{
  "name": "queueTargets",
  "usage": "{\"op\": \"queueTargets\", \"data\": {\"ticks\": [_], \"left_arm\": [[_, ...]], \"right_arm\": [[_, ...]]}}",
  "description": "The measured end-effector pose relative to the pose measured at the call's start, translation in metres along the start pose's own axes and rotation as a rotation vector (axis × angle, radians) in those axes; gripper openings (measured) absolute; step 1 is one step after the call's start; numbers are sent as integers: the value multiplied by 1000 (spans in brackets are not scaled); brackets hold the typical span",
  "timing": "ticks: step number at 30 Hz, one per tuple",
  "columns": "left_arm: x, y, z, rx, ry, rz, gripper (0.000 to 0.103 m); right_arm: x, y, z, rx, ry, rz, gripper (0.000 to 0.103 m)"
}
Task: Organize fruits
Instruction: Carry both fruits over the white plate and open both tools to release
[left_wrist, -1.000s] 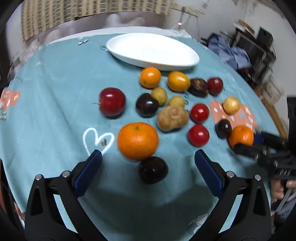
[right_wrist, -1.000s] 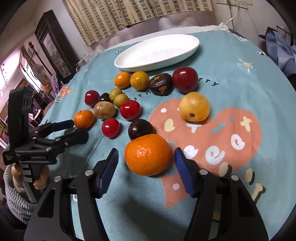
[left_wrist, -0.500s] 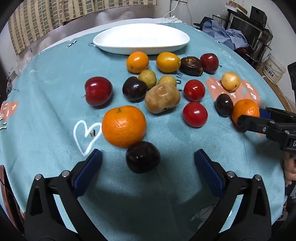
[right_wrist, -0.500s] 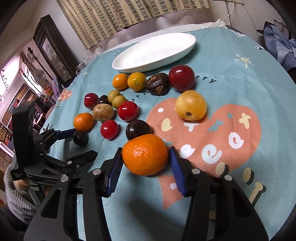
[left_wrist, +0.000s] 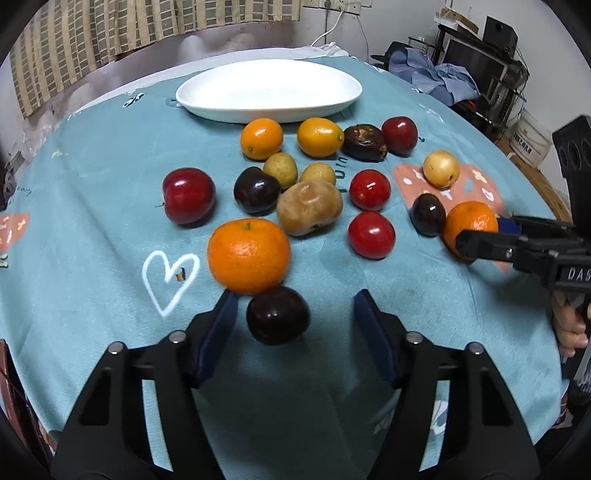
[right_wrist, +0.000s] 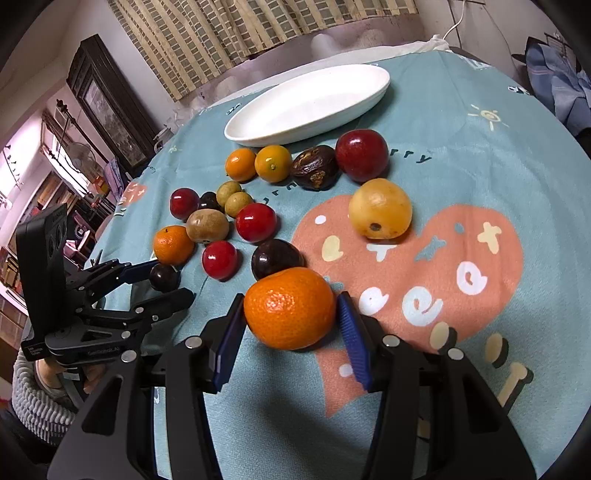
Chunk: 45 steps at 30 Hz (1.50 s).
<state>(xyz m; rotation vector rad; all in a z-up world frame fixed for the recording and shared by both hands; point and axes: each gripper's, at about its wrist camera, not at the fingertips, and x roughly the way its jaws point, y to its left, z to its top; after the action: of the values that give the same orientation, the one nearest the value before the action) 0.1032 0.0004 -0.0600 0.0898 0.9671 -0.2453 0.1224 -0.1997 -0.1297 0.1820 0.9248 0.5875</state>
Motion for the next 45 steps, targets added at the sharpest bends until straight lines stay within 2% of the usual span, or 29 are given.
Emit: {"op": "queueTargets", "data": {"ticks": [1,2,3,5,9,12,15,20,22,24,29,31,32,33,34,35,37,40,43,45], "left_arm": [[0,0,0,5,-1,4,64],[-1,1,-1,9,-3,9,56],[-3,2,-3,10,-7,13,43],[-8,7,-6,0,-11,-18,30],[-14,12,-14,-12,-25,-44,29],[-27,9,-12,-20,-72,-85,29],[-44,3,9,-1,-141,-105,29],[-39,1,82,-12,-246,-106,30],[-22,6,111,-40,-250,-115,30],[0,12,133,-70,-232,-115,30],[38,27,152,-130,-186,-133,30],[50,32,155,-139,-174,-134,33],[52,33,155,-142,-175,-134,39],[55,35,155,-147,-175,-140,49],[58,36,155,-151,-173,-148,54],[57,38,155,-150,-176,-149,58],[55,41,154,-147,-183,-145,59],[47,48,149,-171,-199,-146,62],[30,58,143,-198,-235,-132,70],[10,68,130,-227,-285,-101,84]], "right_arm": [[0,0,0,0,0,0,52],[0,0,0,2,-1,3,50],[0,-1,0,3,-1,10,48],[-1,-3,0,11,-2,15,46],[-2,-4,0,15,-5,19,45],[-10,-2,1,9,-39,22,45],[-26,6,17,-10,-91,17,45],[-46,15,89,-10,-258,-44,45],[-32,12,121,16,-287,-74,45],[-11,7,142,42,-273,-88,45],[52,-9,170,98,-201,-100,46],[65,-16,174,127,-185,-98,47],[68,-18,175,139,-181,-94,47],[72,-20,179,147,-186,-70,50],[70,-22,178,146,-199,-64,72],[68,-21,178,142,-220,-71,81],[60,-17,177,110,-277,-88,81],[48,-6,175,64,-294,-72,81],[32,7,166,18,-313,-76,81],[19,13,152,-11,-333,-95,81]]}}
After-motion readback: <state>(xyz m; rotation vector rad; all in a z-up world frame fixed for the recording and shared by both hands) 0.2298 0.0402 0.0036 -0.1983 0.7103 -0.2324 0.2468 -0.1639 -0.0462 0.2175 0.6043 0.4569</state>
